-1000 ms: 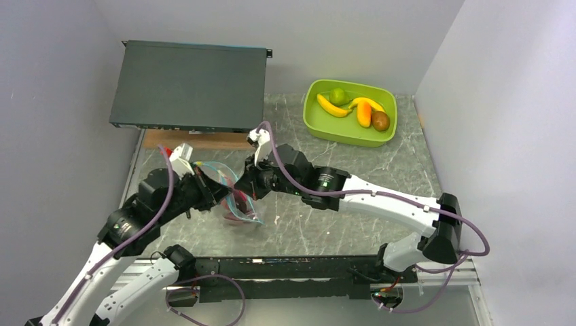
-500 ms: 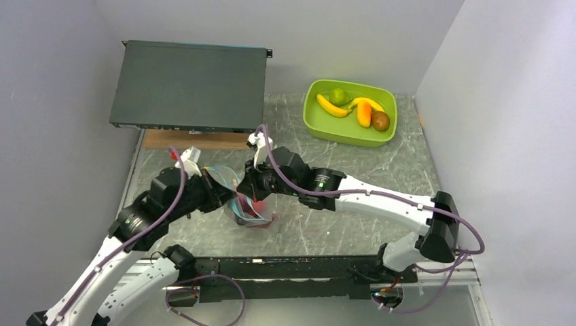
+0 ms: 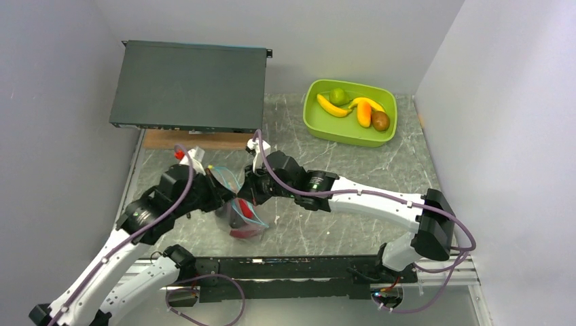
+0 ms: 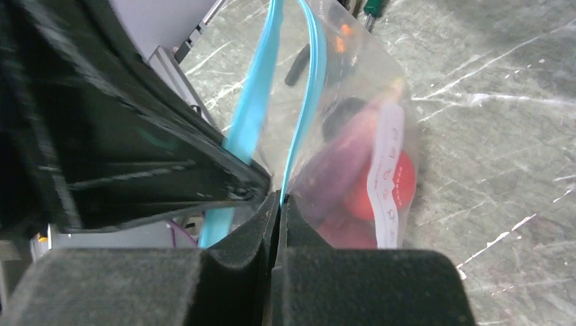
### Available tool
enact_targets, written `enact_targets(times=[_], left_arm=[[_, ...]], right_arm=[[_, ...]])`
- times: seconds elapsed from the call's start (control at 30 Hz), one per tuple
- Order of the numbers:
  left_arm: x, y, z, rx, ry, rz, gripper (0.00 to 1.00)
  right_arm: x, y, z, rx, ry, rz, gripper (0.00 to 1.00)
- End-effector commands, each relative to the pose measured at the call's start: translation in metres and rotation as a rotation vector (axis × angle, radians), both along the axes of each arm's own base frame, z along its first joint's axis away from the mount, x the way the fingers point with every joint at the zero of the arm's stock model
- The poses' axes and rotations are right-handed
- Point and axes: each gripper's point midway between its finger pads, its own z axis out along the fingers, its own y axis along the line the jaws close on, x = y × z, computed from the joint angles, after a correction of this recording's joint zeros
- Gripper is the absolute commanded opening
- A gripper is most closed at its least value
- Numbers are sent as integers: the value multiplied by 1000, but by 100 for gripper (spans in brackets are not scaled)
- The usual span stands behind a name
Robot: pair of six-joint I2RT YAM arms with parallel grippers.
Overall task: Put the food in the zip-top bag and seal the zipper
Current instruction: Adjust the zipper food storage bag at the center of the board.
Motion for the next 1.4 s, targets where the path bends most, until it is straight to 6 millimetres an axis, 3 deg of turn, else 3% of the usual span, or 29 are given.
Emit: enact_targets(times=[0.0,0.23,0.33,0.4,0.6,0.83,0.97,1.27,1.37], left_arm=[[4,4,45,-63,-136,18,0],[-2,12,28,-85,-122,64,0],[4,19,8,-41,-106,102,0],[4,16,5,-27,-84,83,0],[-1,19,47,-46,-160,53,0],[-1,10,19,-65,-87,42,0],[-3,12,13,-68,-84,53,0],[-4,16,18,-51,-95,56,0],[-5,15,16,-53,-88,48,0]], right_arm=[[4,2,48,88,-62,1,0],[9,-6,71,123,-92,-27,0],[13,-6,54,112,-68,-48,0],[16,-5,43,83,-50,-51,0],[11,-9,60,116,-82,-32,1],[15,-11,72,117,-98,-39,24],[24,-21,82,116,-126,-67,35],[76,-62,106,70,-246,-220,52],[106,-88,106,34,-288,-316,54]])
